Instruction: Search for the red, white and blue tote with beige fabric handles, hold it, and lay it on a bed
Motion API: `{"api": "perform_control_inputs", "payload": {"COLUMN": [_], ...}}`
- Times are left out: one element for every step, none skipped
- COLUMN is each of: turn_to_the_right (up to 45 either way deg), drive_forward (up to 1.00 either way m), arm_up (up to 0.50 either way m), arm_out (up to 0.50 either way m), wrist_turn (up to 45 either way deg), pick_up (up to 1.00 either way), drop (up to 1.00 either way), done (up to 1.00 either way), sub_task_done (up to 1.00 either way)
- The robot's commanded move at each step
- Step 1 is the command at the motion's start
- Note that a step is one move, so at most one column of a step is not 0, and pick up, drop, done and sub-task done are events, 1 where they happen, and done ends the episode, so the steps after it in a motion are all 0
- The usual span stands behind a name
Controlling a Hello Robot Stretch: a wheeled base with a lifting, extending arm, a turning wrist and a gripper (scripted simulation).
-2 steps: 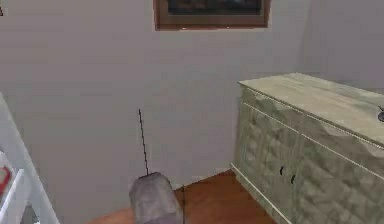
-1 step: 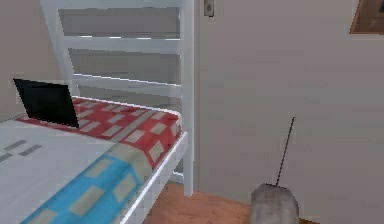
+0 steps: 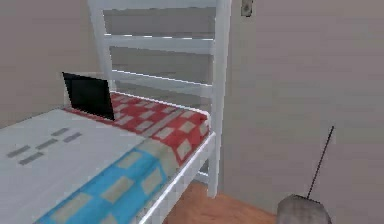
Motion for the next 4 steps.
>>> {"api": "perform_control_inputs", "payload": {"turn_to_the_right": [45.0,45.0,45.0,18.0], "drive_forward": [0.00,0.00,0.00,0.00], "arm_up": [0.00,0.00,0.00,0.00], "arm_out": [0.00,0.00,0.00,0.00], "wrist_turn": [0.0,0.0,0.0,0.0], "pick_up": [0.00,0.00,0.00,0.00], "drop": [0.00,0.00,0.00,0.00], "done": [0.00,0.00,0.00,0.00], "sub_task_done": [0.00,0.00,0.00,0.00]}}
